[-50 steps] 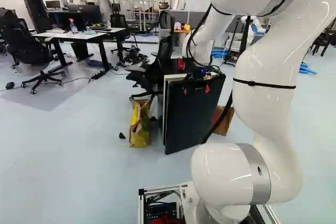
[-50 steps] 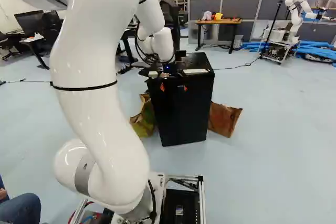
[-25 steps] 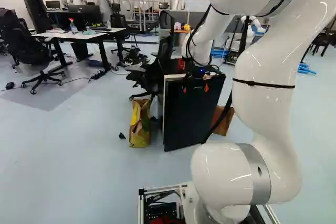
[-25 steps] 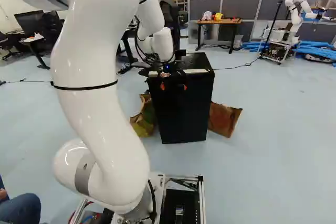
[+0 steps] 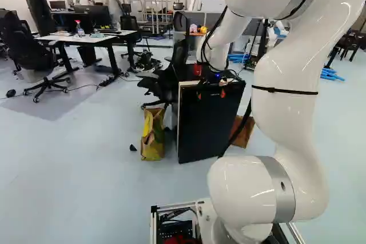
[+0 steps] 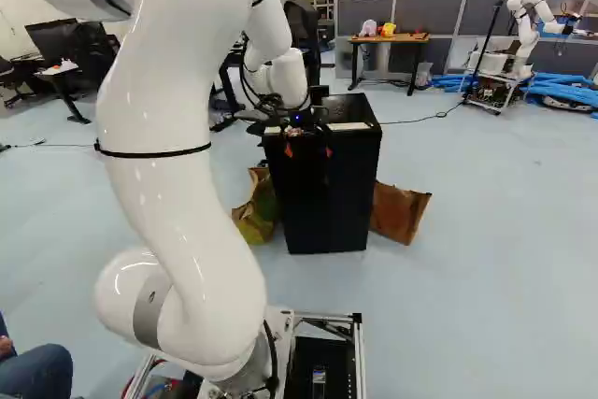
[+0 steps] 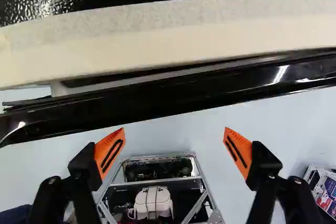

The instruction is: Grab a drink from the fridge

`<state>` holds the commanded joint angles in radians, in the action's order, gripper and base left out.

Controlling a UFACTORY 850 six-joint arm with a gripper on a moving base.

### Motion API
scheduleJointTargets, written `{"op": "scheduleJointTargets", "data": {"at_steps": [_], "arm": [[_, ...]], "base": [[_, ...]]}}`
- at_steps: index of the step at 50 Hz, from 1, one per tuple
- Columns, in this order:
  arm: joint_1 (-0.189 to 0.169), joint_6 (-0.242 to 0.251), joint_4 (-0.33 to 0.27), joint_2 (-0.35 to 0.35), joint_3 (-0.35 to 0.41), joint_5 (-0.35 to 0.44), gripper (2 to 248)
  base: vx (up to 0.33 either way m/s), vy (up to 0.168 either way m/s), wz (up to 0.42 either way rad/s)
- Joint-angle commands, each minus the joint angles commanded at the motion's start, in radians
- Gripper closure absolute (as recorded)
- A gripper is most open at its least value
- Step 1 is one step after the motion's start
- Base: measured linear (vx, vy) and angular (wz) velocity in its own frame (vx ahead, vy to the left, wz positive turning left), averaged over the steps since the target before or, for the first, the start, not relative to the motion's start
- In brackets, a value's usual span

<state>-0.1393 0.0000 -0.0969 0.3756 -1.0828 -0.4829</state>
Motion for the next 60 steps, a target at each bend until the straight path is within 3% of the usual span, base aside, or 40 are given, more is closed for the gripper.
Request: {"op": "scheduleJointTargets", "data": {"at_steps": [36, 60], "arm": [[0.001, 0.000, 0.000, 0.002, -0.003, 0.086, 3], [0.000, 0.000, 0.000, -0.006, 0.008, 0.088, 3]], "base": [[0.000, 0.000, 0.000], [0.000, 0.000, 0.000]]}}
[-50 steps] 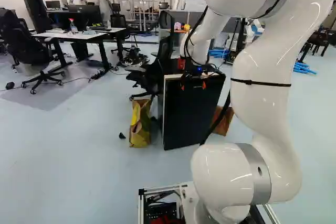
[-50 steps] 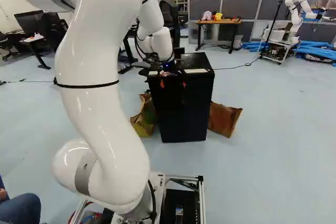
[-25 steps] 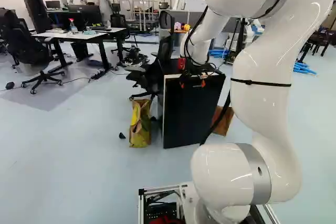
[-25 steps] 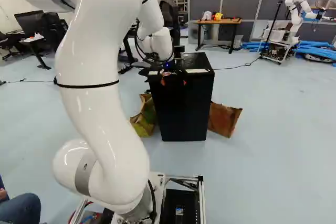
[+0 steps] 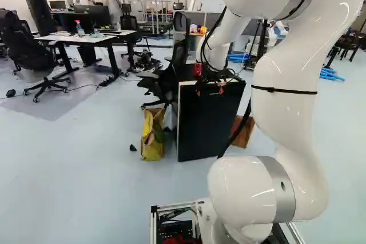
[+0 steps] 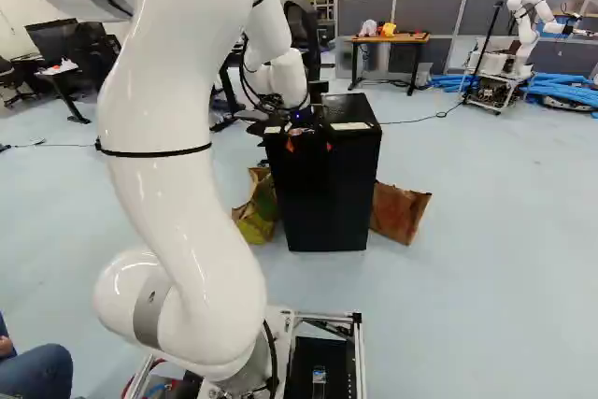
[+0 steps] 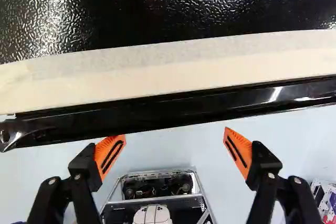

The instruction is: Grab a drink from the fridge

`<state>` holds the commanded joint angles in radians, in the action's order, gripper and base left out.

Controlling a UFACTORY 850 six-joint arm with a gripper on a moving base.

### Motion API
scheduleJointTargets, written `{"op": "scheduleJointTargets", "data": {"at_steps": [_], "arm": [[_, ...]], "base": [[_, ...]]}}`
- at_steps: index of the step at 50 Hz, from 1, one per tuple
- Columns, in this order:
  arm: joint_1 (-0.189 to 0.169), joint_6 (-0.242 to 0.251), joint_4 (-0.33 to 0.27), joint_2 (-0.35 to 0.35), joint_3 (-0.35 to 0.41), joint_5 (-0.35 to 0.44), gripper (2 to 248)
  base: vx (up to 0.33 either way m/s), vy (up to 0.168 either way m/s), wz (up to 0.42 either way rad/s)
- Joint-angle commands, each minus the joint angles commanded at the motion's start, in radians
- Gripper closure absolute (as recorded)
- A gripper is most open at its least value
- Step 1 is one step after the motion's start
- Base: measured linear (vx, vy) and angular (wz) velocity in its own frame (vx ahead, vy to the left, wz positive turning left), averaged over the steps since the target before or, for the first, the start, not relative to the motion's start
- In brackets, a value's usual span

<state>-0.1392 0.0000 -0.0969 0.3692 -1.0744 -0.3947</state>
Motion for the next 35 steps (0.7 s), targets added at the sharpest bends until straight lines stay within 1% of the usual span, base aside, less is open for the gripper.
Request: {"op": "scheduleJointTargets", "data": {"at_steps": [17, 35], "arm": [[-0.006, 0.000, 0.000, -0.061, 0.079, 0.008, 3], [-0.011, 0.000, 0.000, -0.136, 0.172, 0.098, 3]], "base": [[0.000, 0.000, 0.000], [0.000, 0.000, 0.000]]}}
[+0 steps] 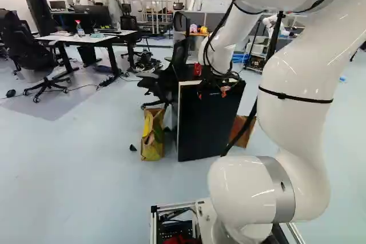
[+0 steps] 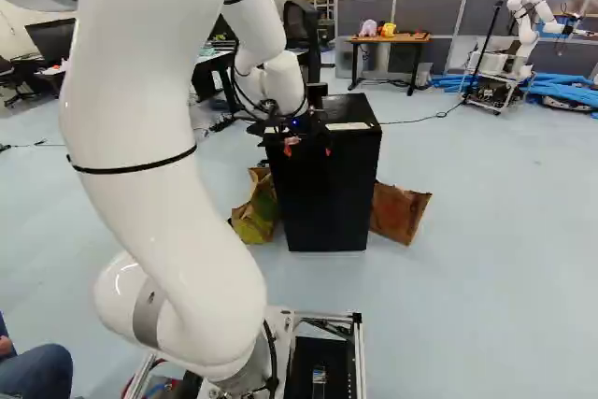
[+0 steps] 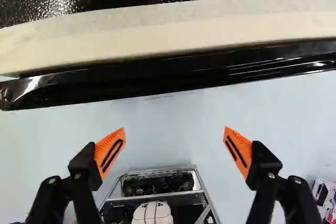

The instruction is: Grab a drink from the fridge

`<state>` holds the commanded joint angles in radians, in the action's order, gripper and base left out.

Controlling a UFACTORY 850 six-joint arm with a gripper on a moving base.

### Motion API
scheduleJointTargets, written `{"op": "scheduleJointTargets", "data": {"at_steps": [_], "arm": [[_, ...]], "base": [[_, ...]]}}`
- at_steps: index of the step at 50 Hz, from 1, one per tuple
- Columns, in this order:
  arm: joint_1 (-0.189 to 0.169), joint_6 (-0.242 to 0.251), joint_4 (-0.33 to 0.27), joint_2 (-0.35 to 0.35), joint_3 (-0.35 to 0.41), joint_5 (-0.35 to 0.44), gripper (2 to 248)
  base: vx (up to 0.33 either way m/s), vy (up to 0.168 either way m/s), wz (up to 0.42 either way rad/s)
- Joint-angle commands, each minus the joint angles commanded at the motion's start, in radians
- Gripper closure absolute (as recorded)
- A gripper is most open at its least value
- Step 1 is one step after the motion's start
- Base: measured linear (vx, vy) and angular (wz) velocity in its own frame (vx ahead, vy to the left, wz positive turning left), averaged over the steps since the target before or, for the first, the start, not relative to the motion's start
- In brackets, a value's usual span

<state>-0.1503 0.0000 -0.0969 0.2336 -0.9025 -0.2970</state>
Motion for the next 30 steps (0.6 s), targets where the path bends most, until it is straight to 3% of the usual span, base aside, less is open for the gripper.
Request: {"op": "scheduleJointTargets", "data": {"at_steps": [30], "arm": [[0.005, 0.000, 0.000, -0.138, 0.159, 0.194, 3]], "base": [[0.000, 0.000, 0.000]]}}
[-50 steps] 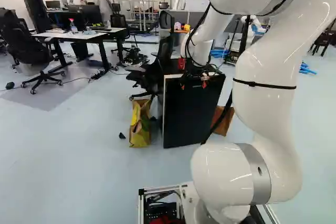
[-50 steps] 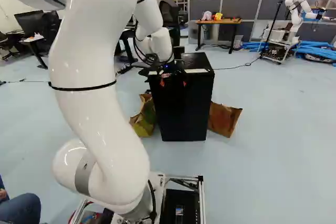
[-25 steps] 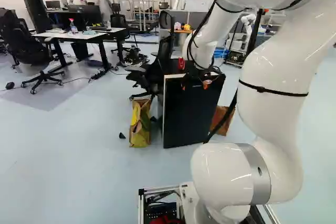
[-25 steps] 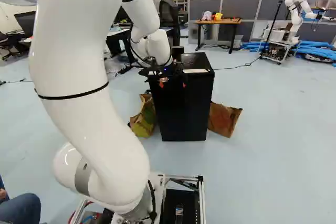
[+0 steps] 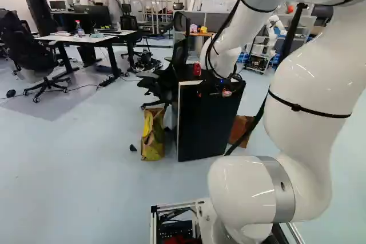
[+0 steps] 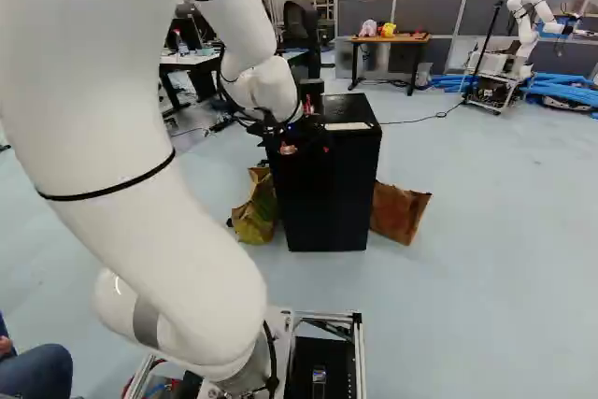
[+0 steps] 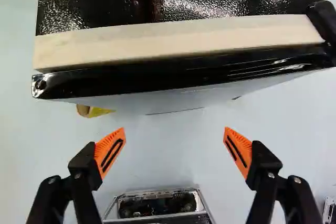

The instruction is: Grab a drink from the fridge

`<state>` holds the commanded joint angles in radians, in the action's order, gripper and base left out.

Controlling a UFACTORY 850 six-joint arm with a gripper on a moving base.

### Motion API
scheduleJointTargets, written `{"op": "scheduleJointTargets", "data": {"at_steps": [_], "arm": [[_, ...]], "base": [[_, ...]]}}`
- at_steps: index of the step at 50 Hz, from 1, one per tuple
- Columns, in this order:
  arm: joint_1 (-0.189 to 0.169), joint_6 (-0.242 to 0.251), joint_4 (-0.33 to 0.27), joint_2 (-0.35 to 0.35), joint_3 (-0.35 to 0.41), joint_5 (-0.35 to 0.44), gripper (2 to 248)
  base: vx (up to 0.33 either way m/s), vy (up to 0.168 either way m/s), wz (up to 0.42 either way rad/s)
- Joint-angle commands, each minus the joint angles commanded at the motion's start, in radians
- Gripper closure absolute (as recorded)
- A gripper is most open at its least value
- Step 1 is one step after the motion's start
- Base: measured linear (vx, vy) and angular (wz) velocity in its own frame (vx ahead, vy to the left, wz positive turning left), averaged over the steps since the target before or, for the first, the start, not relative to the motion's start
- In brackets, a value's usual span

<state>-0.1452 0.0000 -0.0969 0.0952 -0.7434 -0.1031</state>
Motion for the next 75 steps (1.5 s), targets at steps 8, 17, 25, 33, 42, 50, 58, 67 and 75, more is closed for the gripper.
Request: {"op": "scheduleJointTargets", "data": {"at_steps": [8, 17, 25, 33, 42, 50, 58, 67, 75], "arm": [[0.013, 0.000, 0.000, -0.033, 0.036, 0.061, 3], [0.031, 0.000, 0.000, -0.063, 0.067, 0.136, 3], [0.048, 0.000, 0.000, -0.083, 0.088, 0.205, 3], [0.063, 0.000, 0.000, -0.095, 0.100, 0.276, 3], [0.065, 0.000, 0.000, -0.095, 0.100, 0.357, 3], [0.065, 0.000, 0.000, -0.085, 0.099, 0.429, 3], [0.065, 0.000, 0.000, -0.063, 0.095, 0.502, 3], [0.066, 0.000, 0.000, -0.022, 0.074, 0.583, 3], [0.067, 0.000, 0.000, 0.019, 0.051, 0.655, 3]], "base": [[0.000, 0.000, 0.000], [0.000, 0.000, 0.000], [0.000, 0.000, 0.000], [0.000, 0.000, 0.000], [0.000, 0.000, 0.000], [0.000, 0.000, 0.000], [0.000, 0.000, 0.000], [0.000, 0.000, 0.000], [0.000, 0.000, 0.000]]}}
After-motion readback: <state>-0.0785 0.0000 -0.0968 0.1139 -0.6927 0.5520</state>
